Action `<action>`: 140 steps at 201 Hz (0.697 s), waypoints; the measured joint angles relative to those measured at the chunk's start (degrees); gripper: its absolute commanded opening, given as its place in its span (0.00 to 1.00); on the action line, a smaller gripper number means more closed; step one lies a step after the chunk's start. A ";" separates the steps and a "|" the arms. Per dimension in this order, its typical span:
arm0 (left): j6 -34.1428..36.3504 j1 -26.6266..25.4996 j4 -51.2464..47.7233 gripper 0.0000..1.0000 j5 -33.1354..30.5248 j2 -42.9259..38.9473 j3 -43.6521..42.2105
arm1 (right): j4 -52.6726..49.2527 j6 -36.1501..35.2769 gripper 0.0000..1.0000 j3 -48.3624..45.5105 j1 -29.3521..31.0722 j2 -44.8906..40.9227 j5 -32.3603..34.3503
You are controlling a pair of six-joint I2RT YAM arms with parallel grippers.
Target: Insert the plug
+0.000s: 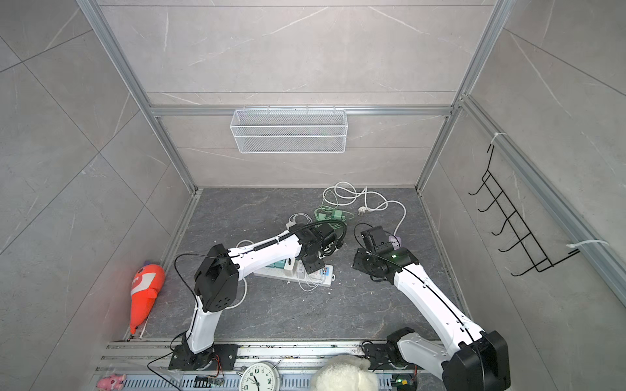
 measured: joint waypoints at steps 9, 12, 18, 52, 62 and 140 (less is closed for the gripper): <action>0.24 0.48 -0.31 0.56 0.26 0.68 0.90 | -0.09 0.00 0.48 -0.24 -0.15 -0.24 -0.02; 0.28 0.61 -0.35 0.56 0.33 0.94 1.14 | -0.09 0.00 0.48 -0.33 -0.17 -0.28 -0.02; 0.39 0.92 -0.46 0.55 0.46 1.46 1.66 | -0.13 -0.02 0.48 -0.42 -0.26 -0.35 -0.02; 1.33 2.27 -1.36 0.38 1.77 4.44 3.87 | -0.20 -0.20 0.48 -0.83 -0.79 -0.37 -0.02; 1.46 2.56 -1.86 0.31 2.36 5.31 4.59 | -0.22 -0.20 0.48 -0.83 -0.96 -0.37 0.00; 1.53 2.84 -4.79 0.08 7.26 7.30 7.93 | -0.13 -0.37 0.48 -0.83 -2.03 -0.68 -0.26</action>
